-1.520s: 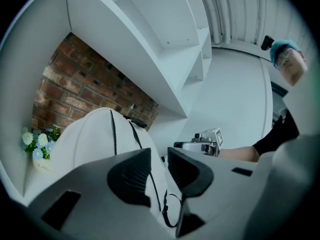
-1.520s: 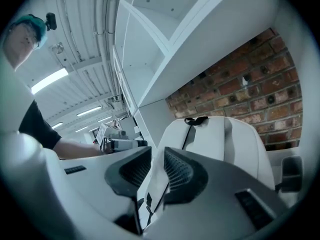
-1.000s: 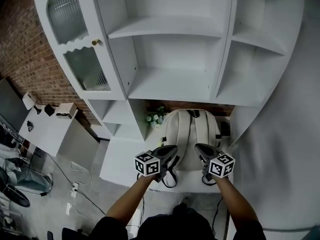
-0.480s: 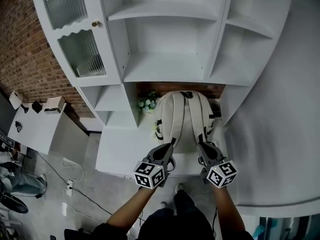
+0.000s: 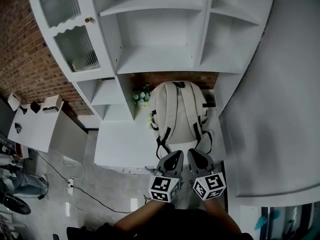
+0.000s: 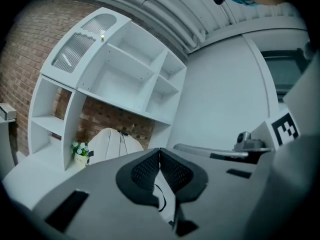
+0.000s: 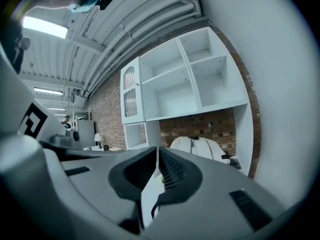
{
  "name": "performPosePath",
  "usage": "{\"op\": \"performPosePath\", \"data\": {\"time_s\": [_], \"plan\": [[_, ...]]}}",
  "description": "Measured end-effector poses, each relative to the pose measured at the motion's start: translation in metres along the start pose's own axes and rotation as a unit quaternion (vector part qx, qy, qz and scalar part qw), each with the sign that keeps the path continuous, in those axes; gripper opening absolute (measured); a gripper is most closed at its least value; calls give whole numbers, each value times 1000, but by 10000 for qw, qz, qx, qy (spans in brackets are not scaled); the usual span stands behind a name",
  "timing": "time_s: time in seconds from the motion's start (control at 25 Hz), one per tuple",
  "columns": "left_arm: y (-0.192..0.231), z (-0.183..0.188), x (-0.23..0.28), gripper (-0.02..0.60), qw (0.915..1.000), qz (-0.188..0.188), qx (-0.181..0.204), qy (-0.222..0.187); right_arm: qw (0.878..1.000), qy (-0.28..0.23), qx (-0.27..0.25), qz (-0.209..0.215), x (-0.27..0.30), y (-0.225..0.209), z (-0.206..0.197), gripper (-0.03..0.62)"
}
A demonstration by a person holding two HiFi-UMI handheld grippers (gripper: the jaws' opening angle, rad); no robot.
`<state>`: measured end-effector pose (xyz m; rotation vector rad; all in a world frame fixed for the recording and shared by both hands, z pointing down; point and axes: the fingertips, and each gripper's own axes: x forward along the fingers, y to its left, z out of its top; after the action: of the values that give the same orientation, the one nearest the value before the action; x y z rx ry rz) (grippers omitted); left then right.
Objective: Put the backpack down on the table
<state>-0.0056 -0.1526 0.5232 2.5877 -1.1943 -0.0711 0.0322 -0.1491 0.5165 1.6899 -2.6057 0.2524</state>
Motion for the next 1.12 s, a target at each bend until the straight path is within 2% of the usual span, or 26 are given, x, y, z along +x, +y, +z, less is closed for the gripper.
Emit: {"op": "performPosePath", "data": {"time_s": [0.2,0.44,0.68,0.84,1.0,1.12], "plan": [[-28,-13,-14,17,9994,205,290,-43,9984,-36,-404,-402,-39,2,-4,25],[-46,-5,-30,17,9929,408,1078,-303,9956,-53,-648,-678,-59,-2,-5,20],[-46,-10,-31,17,9916,348,1194,-347,9926,-105,-904,-800,-59,5,-9,18],[-35,1,-32,18,9887,465,1331,-507,9915,-163,-1049,-757,-53,9,-2,18],[-27,11,-38,17,9890,505,1216,-677,9911,-318,-1120,-638,-47,20,4,18],[-24,17,-43,17,9869,522,1328,-751,9904,-409,-1204,-549,-43,29,10,18]]}}
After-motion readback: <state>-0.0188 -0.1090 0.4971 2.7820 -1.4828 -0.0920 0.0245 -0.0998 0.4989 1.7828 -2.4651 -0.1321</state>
